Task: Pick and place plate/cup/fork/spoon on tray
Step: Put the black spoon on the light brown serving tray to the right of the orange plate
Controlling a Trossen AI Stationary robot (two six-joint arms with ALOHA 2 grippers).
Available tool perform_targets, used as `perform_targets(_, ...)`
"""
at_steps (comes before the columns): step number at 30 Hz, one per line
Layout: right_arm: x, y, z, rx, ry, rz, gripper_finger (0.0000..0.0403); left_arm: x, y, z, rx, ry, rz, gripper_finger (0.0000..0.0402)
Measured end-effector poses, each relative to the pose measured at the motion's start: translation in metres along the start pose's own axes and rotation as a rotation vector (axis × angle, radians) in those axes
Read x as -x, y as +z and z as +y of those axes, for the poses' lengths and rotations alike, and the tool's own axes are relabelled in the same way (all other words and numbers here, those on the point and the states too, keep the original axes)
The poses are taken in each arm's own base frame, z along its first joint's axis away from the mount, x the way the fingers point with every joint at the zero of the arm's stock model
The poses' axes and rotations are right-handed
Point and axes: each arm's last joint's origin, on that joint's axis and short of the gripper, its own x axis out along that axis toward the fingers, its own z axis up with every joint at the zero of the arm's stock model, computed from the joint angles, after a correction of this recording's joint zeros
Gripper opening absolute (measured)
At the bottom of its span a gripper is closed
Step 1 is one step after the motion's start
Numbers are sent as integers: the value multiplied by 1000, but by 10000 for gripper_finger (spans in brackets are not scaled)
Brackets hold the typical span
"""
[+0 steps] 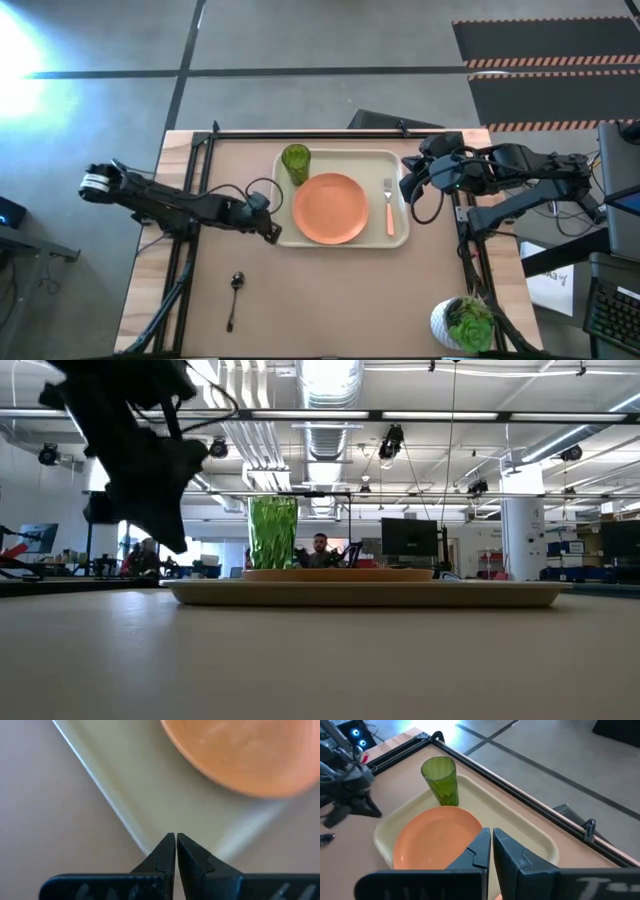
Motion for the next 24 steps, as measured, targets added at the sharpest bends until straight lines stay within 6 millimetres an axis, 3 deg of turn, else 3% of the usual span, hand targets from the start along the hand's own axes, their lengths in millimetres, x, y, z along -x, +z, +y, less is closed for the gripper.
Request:
perform_targets(6,0,0,0,16,2,2,9,54,-10,-27,-112,126,137,0)
perform_targets(12,0,0,0,45,2,1,9,93,-29,-53,-58,24,162,0)
perform_targets(17,0,0,0,73,2,1,9,98,-56,-62,-12,20,223,0)
perform_targets(24,0,0,0,119,2,1,9,87,-102,-73,49,140,461,0)
